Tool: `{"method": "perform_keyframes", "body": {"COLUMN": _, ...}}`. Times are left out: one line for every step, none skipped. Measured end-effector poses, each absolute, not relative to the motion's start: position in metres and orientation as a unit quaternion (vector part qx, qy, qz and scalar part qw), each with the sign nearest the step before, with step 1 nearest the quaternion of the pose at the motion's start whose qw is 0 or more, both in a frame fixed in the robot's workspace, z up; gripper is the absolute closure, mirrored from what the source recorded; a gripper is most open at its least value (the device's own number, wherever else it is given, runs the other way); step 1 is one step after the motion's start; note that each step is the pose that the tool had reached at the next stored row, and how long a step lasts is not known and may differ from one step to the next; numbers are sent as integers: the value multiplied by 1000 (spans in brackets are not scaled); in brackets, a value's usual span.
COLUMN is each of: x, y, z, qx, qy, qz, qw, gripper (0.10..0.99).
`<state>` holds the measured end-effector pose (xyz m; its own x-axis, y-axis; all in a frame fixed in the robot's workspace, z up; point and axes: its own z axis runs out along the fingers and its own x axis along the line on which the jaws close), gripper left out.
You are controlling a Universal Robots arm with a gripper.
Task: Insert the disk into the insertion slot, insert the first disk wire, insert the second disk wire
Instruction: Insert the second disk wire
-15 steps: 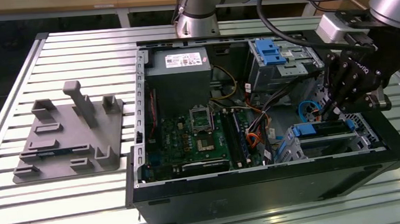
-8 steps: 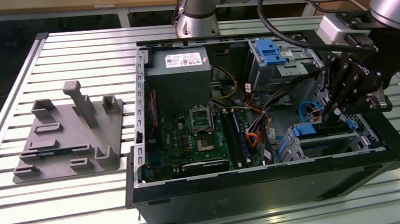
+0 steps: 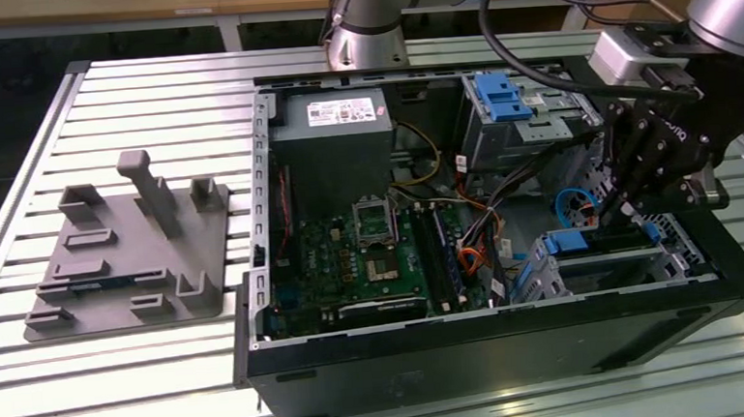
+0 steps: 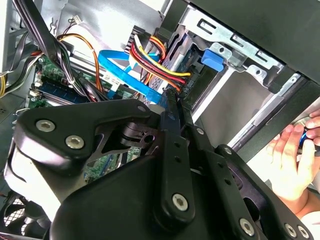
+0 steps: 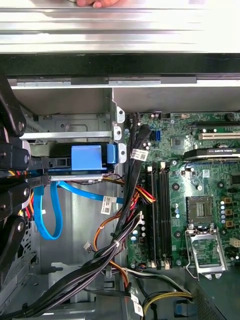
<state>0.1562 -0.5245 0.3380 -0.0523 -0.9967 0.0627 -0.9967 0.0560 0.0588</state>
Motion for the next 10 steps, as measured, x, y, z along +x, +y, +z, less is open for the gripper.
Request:
{"method": "perform_keyframes", "body": {"x": 156, "y": -524, "z": 338, "qx": 687, "qy": -725, "qz": 0, "qw": 43, "gripper": 925}}
{"method": "perform_keyframes", "body": {"x": 156, "y": -524, "z": 338, "qx": 687, "qy": -725, "qz": 0, "qw": 43, "gripper": 925}}
{"method": "perform_keyframes", "body": {"x": 156, "y": -524, "z": 337, "qx": 687, "qy": -725, "qz": 0, "qw": 43, "gripper": 925}}
{"method": "perform_keyframes", "body": {"x": 156, "y": -524, "z": 337, "qx": 687, "qy": -725, "qz": 0, "qw": 43, "gripper": 925}}
{"method": "perform_keyframes", "body": {"x": 156, "y": -524, "z": 337, "qx": 687, "qy": -725, "qz": 0, "qw": 43, "gripper": 925}}
{"method": "perform_keyframes", "body": {"x": 156, "y": -525, "z": 337, "qx": 687, "qy": -725, "qz": 0, "qw": 43, "gripper": 925}}
{"method": "perform_keyframes", "body": {"x": 157, "y": -525, "z": 336, "qx": 687, "qy": -725, "qz": 0, "qw": 43, "gripper": 925}}
{"method": "perform_keyframes", "body": {"x": 157, "y": -525, "z": 336, "qx": 687, "qy": -725, "qz": 0, "qw": 43, "gripper": 925}}
{"method": "perform_keyframes", "body": {"x": 157, "y": -525, "z": 336, "qx": 687, "qy": -725, "qz": 0, "qw": 43, "gripper": 925}}
{"method": "perform_keyframes", "body": {"x": 157, "y": -525, "z": 336, "qx": 687, "qy": -725, "qz": 0, "qw": 43, "gripper": 925}}
